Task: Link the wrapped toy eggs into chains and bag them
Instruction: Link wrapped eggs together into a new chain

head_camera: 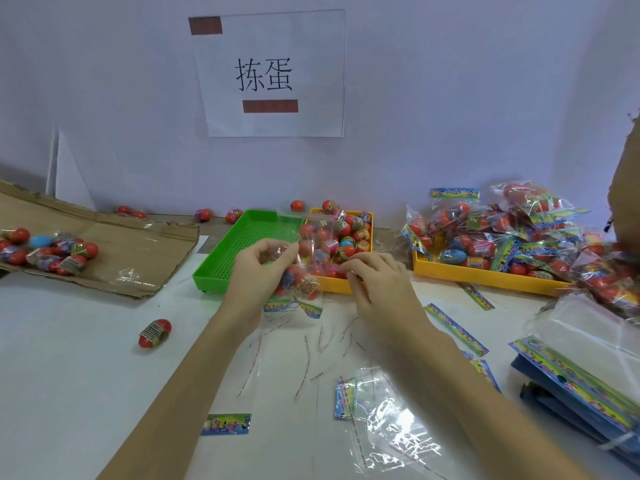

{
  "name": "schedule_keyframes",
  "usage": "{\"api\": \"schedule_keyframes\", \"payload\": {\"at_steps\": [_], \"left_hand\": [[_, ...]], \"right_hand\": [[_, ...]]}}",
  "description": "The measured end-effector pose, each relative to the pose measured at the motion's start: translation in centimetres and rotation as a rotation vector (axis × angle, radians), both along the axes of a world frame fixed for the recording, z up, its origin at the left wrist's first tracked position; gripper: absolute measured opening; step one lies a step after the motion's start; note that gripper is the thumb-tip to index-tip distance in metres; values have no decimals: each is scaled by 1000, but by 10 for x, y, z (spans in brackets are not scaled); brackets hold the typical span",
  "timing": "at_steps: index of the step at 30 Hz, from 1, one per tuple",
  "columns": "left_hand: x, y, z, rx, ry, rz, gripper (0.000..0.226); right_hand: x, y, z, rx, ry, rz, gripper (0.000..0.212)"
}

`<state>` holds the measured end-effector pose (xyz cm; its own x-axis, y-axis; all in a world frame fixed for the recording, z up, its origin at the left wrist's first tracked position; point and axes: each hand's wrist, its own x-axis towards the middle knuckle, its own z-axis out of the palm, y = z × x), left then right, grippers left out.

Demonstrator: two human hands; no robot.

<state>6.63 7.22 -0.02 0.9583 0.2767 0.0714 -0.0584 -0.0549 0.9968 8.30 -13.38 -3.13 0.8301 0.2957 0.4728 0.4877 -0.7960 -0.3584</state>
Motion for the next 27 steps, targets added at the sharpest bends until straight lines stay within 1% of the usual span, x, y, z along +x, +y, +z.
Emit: {"api": "schedule_keyframes", "payload": {"at_steps": [2,6,8,10,12,15,18,19,22,24,25,27], "left_hand": [[-1,0,-1,72,-31,17,21],[-2,0,-3,116,-109,-7,7],[-2,-1,-3,111,-124,-27,9],[-1,-1,-4,129,-128,-39,13],[0,-1,-5,147,-122,-56,16],[0,-2,-5,165,-115,-90,12],[-2,-4,-5,214,-123,-188,14],[-2,-5,-5,238,-133,-223,14],[-5,-11,-4,312,-186,-277,13],[-8,-15,-3,336,-236,-289,12],[-8,-16,-2,343,-262,-295,11],[-10,-18,-2,343,-302,-312,12]], "right_hand": [[-1,2,1,-36,-35,-58,24],[-4,5,0,-178,11,-126,34],[-3,3,0,-260,32,-137,38],[0,1,-1,-277,38,-135,38],[3,0,-2,-195,35,-118,33],[5,-1,0,58,-31,-91,26],[3,-7,13,456,-29,3,31],[0,-9,19,556,-47,40,33],[-11,-10,35,753,-77,119,39],[-16,-8,43,802,-45,159,40],[-18,-8,46,782,-30,176,39],[-21,-7,49,679,-22,192,37]]}}
